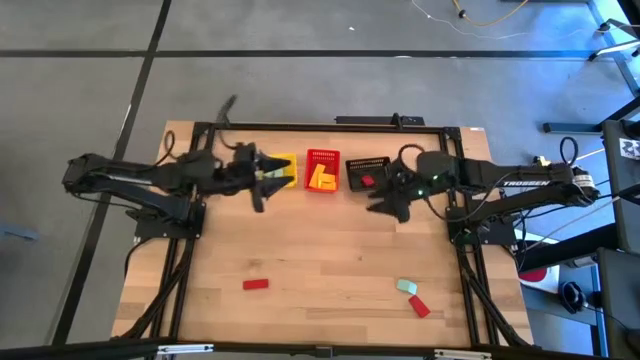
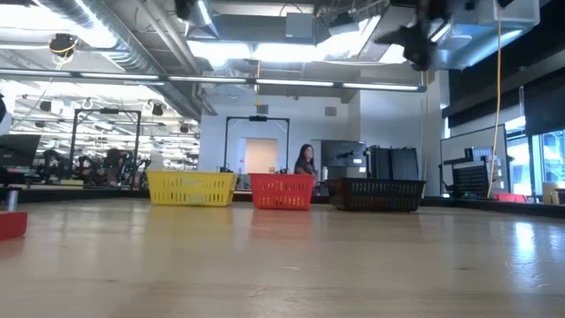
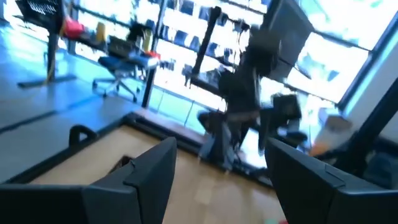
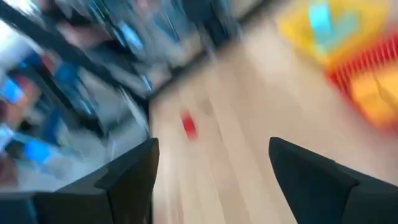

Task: Sort & place blocks by color
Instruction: Put the light blue block into the yellow basket

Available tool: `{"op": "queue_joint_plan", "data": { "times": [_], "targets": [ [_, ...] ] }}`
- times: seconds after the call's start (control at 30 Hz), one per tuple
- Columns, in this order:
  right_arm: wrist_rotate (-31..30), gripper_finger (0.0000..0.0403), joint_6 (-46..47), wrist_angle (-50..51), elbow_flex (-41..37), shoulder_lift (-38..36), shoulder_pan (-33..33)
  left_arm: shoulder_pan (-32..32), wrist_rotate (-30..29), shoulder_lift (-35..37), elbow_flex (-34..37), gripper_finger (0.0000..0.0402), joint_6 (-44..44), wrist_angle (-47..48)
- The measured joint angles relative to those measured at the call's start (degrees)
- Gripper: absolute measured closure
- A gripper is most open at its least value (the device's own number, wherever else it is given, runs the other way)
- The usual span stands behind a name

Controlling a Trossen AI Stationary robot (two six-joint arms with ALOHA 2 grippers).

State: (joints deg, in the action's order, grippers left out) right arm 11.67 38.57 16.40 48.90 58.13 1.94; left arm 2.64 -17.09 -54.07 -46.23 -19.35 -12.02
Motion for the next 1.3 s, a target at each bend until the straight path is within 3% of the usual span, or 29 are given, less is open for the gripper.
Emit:
{"op": "queue_joint_plan", "data": {
  "times": [0.17, 0.47, 0.73, 0.87, 0.97, 1.3],
  "targets": [
    [-1.37, 0.0098, -1.00, 25.76, 9.68, 6.62, -8.16, 2.31, -6.29, 5.49, 1.68, 0.0166, 2.18, -0.02],
    [-3.15, 0.0098, 16.74, 39.92, 12.29, 19.80, -27.73, 0.86, -8.92, 10.51, 1.70, 0.0168, 8.54, -0.08],
    [-3.40, 0.0098, 26.19, 40.59, 12.29, 31.43, -33.90, 0.63, -8.79, 11.92, 1.70, 0.0169, 11.34, -0.05],
    [-0.26, 0.0098, 28.65, 41.09, 12.29, 36.72, -35.13, 0.63, -7.68, 12.24, 1.70, 0.0169, 12.33, -0.19],
    [3.10, 0.0098, 28.71, 40.14, 12.29, 40.32, -35.78, 0.63, -6.81, 12.16, 1.70, 0.0169, 12.31, -0.03],
    [3.02, 0.0098, 26.48, 36.73, 12.29, 46.90, -36.63, 0.63, -7.14, 12.18, 1.70, 0.0169, 11.99, -1.06]
  ]
}}
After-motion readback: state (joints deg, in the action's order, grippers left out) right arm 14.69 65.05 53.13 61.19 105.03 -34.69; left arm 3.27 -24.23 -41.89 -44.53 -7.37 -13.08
